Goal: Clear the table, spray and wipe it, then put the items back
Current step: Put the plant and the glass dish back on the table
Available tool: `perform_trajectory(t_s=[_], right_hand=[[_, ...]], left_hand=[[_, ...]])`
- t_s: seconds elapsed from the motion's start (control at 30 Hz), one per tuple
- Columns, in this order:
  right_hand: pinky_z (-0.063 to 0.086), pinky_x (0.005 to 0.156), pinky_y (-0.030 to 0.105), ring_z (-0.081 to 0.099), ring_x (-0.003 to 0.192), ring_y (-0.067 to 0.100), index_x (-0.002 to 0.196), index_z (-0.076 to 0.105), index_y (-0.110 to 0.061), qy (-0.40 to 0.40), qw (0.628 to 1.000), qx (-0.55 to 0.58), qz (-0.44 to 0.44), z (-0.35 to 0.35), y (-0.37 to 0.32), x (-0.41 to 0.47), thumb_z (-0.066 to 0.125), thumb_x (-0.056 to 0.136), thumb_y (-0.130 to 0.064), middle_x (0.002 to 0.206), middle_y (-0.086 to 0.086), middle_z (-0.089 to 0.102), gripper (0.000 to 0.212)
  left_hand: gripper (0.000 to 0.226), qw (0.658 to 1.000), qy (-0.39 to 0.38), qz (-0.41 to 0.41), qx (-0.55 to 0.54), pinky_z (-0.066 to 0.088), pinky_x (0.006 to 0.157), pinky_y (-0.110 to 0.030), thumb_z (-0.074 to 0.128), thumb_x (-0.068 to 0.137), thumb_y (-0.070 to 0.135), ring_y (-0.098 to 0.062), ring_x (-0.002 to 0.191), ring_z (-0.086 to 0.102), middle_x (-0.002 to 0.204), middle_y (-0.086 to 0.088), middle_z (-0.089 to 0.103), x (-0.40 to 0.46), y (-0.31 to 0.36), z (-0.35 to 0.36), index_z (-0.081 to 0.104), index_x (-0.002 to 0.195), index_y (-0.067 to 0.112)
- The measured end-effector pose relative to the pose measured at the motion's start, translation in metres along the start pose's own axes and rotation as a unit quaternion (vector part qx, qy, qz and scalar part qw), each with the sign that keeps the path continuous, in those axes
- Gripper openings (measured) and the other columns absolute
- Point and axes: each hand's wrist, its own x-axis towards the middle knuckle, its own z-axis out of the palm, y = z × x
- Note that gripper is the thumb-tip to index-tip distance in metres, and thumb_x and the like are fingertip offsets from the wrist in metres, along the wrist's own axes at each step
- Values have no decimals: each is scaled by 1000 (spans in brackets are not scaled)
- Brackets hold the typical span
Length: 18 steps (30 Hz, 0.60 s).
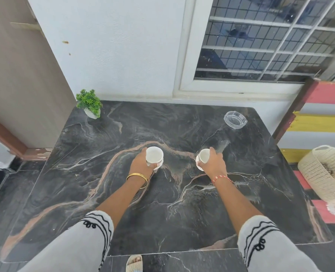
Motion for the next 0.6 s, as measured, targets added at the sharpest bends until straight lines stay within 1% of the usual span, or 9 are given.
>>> perform_trajectory(t_s=[0.17,0.37,0.47,0.6], right_hand=[[42,99,42,49,119,41,145,25,-11,-10,1000,-8,2,-4,-7,7,68,82,-28,134,23,40,78],[41,100,39,48,121,37,144,26,-12,-24,1000,-3,-5,-8,-8,7,68,81,-30,135,22,41,78],[39,102,39,46,123,36,146,23,-12,-39,999,11,-10,-10,-7,7,69,81,-29,137,22,39,81],[37,104,40,44,126,35,148,18,-11,-36,999,33,-14,-9,-2,4,68,82,-28,141,20,36,84]], left_hand=[[66,1000,1,7,-9,32,104,-32,68,80,19,-29,126,44,136,-13,50,8,2,-3,36,137,9],[68,1000,-5,15,1,34,102,-34,67,81,24,-30,125,44,135,-13,50,7,1,-3,33,138,10],[68,1000,-8,21,10,34,103,-35,65,82,26,-30,126,44,135,-14,49,8,0,-2,31,139,10],[66,1000,-12,22,11,36,103,-38,66,81,25,-30,124,46,134,-11,51,8,-6,1,32,137,13]])
